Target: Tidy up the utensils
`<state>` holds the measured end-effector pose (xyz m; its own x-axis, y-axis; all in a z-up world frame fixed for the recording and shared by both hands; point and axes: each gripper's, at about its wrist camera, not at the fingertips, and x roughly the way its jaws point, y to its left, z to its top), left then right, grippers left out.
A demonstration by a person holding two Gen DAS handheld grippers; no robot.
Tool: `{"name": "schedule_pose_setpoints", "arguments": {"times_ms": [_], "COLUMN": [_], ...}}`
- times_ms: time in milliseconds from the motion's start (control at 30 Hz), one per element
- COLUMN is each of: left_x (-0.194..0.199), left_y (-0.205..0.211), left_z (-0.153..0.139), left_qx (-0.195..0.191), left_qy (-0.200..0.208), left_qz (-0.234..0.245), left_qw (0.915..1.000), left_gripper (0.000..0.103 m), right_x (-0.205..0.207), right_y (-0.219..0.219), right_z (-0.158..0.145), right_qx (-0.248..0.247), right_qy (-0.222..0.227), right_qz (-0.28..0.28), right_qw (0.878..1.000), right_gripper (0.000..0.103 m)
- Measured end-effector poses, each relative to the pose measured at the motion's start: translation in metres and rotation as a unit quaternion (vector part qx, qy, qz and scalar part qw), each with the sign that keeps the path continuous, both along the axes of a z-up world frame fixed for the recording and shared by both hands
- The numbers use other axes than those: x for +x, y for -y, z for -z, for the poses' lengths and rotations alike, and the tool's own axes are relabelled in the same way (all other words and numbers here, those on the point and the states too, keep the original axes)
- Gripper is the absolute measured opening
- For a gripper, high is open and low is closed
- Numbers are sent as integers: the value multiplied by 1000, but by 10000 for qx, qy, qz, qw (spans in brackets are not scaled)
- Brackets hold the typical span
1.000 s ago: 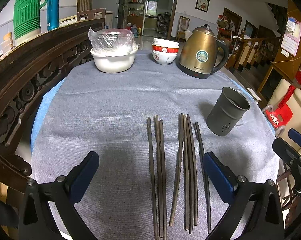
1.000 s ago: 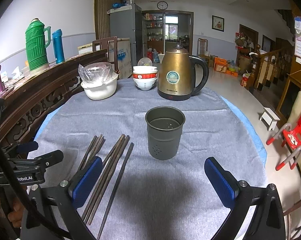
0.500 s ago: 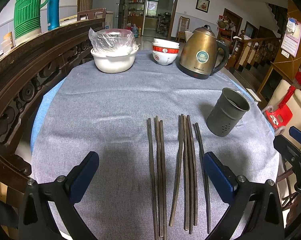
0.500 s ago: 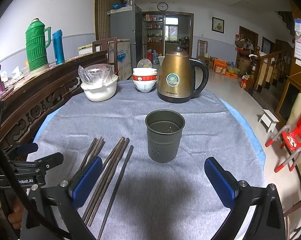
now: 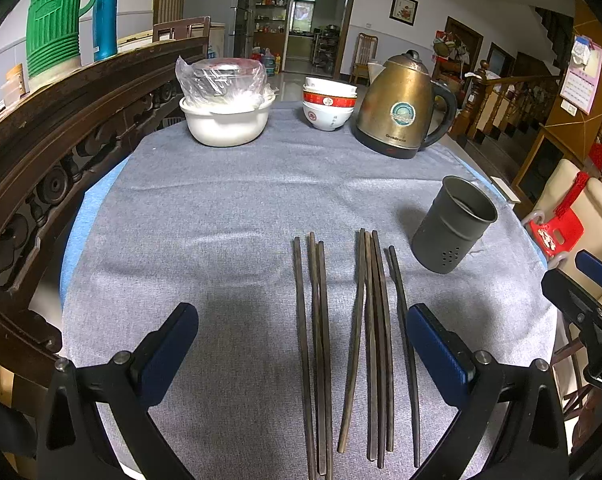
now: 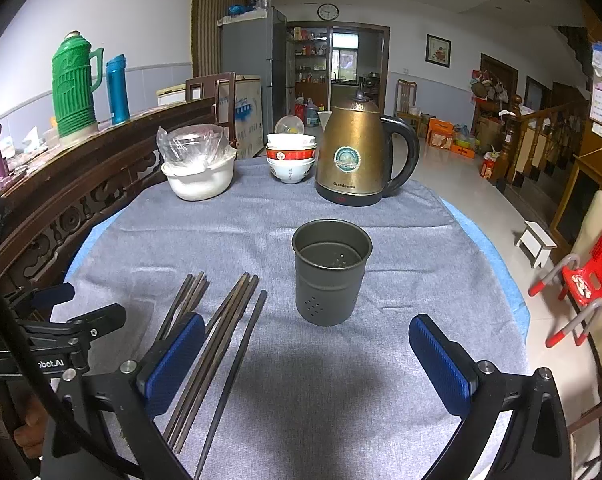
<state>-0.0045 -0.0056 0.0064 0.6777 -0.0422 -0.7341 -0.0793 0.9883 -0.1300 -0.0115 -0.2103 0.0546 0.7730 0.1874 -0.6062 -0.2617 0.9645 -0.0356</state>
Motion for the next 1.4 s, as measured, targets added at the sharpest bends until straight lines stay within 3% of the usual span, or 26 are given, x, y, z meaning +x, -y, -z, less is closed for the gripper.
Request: {"name": "schedule_pose_setpoints", "arguments": {"times_ms": [1033, 1100, 1200, 1367, 1400], "left_x": [1, 2, 5, 6, 6], "left_y": [-5, -13, -28, -52, -55], "left_z": [6, 11, 25, 49, 52], "left_qx": [-12, -96, -166, -515, -574], "left_qy": [-94, -212, -598, -1065, -1106], "left_qz": [-51, -138, -334, -641, -684], "left_qw": [9999, 9996, 9975, 9909, 9898], "left_gripper": [103, 103, 103, 103, 103], "right_x": [3, 5, 16, 40, 47], "right_y": [5, 8, 14, 16, 14], "right_z": [0, 4, 19, 54, 62], "right_qx": [67, 156, 364, 836, 939], "right_qy": [-47, -178, -802, -2055, -2257], "right_qz": [11, -11, -128, -401, -442], "right_qw": [10000, 9997, 9960, 9742, 9686], "right_gripper": [103, 103, 103, 102, 94]}}
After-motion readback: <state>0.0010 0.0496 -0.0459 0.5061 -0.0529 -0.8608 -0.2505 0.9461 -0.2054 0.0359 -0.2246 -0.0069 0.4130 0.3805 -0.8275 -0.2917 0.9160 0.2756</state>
